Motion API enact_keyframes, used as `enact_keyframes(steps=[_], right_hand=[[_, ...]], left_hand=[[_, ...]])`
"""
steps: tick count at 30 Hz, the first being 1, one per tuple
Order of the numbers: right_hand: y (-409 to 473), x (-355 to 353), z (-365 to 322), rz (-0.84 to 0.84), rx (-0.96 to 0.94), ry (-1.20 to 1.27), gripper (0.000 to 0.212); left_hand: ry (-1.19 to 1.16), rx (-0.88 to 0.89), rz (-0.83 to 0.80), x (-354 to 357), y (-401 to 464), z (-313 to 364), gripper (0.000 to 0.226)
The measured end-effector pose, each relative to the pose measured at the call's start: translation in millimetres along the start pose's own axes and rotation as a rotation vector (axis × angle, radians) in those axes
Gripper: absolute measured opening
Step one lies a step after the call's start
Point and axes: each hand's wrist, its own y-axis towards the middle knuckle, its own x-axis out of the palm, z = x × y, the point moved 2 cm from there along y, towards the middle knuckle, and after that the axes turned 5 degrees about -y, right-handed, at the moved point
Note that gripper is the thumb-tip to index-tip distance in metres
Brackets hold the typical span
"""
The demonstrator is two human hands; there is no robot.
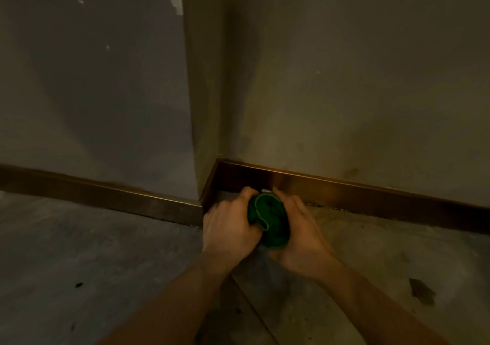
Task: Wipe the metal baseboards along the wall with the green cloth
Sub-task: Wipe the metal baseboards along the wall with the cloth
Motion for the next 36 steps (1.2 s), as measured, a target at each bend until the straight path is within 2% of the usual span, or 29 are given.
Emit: enact_keyframes(steps=[2, 5, 8, 11, 13, 16, 19, 23, 26, 29, 32, 36], right_hand=[[0.0, 5.0, 0.1, 0.079, 0.042, -0.018, 0.101], [-0.1, 5.8, -2.7, 0.268, 0.054, -0.072, 0.081], [-2.4, 7.1, 0.5, 0.265, 0.025, -0.102, 0.068], [-7.2, 4.5, 9.2, 0.233, 0.053, -0.238, 0.070], [-8.9, -0.2, 13.9, 0.214, 0.055, -0.341, 0.079], [-5.6, -4.5, 16.5, 0.176, -0.036, -0.512, 0.089], [3.4, -0.3, 15.6, 0.158, -0.120, -0.674, 0.087], [19.1, 10.1, 14.9, 0.108, -0.270, -0.903, 0.069], [38.9, 14.0, 15.7, 0.124, -0.403, -0.958, 0.050], [52.9, 23.6, 15.3, 0.164, -0.627, -0.993, 0.020], [60.2, 33.2, 15.8, 0.122, -0.778, -1.053, 0.026], [64.8, 37.0, 15.0, 0.102, -0.836, -1.166, 0.027]], left_hand=[[-0.027, -0.025, 0.003, 4.9, -0.7, 0.6, 0.044], [-0.148, -0.039, -0.010, 12.5, -3.0, 1.1, 0.041], [-0.218, 0.038, -0.040, 14.9, -4.3, -8.0, 0.046], [-0.039, 0.167, -0.102, 21.8, -10.7, -24.6, 0.073], [0.125, 0.153, -0.113, 29.9, -14.3, -36.8, 0.098], [0.281, 0.113, -0.140, 44.5, -14.8, -48.3, 0.124], [0.294, 0.087, -0.153, 56.8, -12.7, -53.4, 0.133], [0.269, 0.071, -0.123, 64.7, -13.4, -56.5, 0.133], [0.278, 0.075, -0.113, 67.2, -13.7, -58.7, 0.132], [0.287, 0.078, -0.113, 68.3, -13.4, -57.4, 0.131], [0.301, 0.077, -0.111, 69.7, -14.0, -57.6, 0.131], [0.313, 0.051, -0.107, 69.3, -13.6, -57.1, 0.133]])
